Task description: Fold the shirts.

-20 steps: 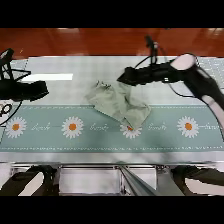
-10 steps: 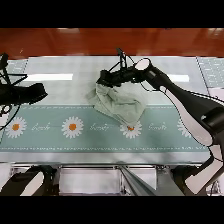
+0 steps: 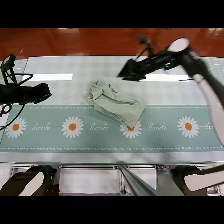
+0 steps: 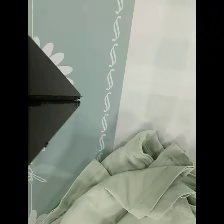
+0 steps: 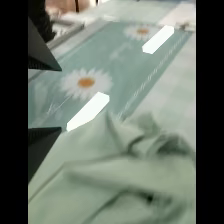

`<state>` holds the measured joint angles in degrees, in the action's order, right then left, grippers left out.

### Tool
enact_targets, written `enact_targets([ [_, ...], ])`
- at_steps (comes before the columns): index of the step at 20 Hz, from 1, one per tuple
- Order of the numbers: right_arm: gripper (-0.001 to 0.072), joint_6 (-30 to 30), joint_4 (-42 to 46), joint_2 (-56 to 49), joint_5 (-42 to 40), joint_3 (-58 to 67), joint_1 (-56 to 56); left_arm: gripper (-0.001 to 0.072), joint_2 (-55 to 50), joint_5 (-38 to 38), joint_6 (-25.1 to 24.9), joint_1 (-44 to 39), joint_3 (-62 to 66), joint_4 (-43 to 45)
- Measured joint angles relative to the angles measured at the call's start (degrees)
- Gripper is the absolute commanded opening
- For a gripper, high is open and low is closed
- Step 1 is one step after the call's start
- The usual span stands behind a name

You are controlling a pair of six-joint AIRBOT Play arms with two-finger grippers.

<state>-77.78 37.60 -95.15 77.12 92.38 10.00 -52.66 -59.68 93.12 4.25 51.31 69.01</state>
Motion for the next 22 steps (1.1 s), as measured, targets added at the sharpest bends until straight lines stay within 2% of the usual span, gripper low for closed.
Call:
enact_targets([
  [3, 0.0402, -2.6, 17.81, 14.21, 5.55, -7.17, -8.79, 0.0022, 1.51, -0.98, 0.04, 0.59, -0.09, 0.02],
  [5, 0.0409, -5.64, 27.17, 25.73, 2.89, -19.39, -15.15, 0.0022, 3.28, -1.25, 0.04, 0.09, -1.01, -0.15],
  [6, 0.0408, -6.34, 28.0, 30.69, 0.22, -26.75, -17.9, 0.0022, 4.22, -1.09, 0.02, -0.5, -1.77, -0.44],
  [9, 0.0408, -3.87, 20.63, 39.89, -6.99, -48.81, -23.61, 0.0022, 6.27, 0.42, 0.07, -3.26, -4.96, -1.66],
  [13, 0.0408, 1.33, 6.54, 39.43, -15.89, -64.54, -22.32, 0.0022, 7.15, 3.72, 0.15, -7.28, -8.24, -3.78],
  [17, 0.0406, 5.2, -5.2, 31.8, -22.36, -67.65, -17.27, 0.0022, 7.17, 5.9, 0.55, -9.25, -9.35, -4.63],
  [22, 0.0406, 8.04, -13.64, 21.4, -26.27, -62.47, -9.16, 0.0022, 7.17, 6.95, 0.59, -9.81, -9.7, -4.9],
])
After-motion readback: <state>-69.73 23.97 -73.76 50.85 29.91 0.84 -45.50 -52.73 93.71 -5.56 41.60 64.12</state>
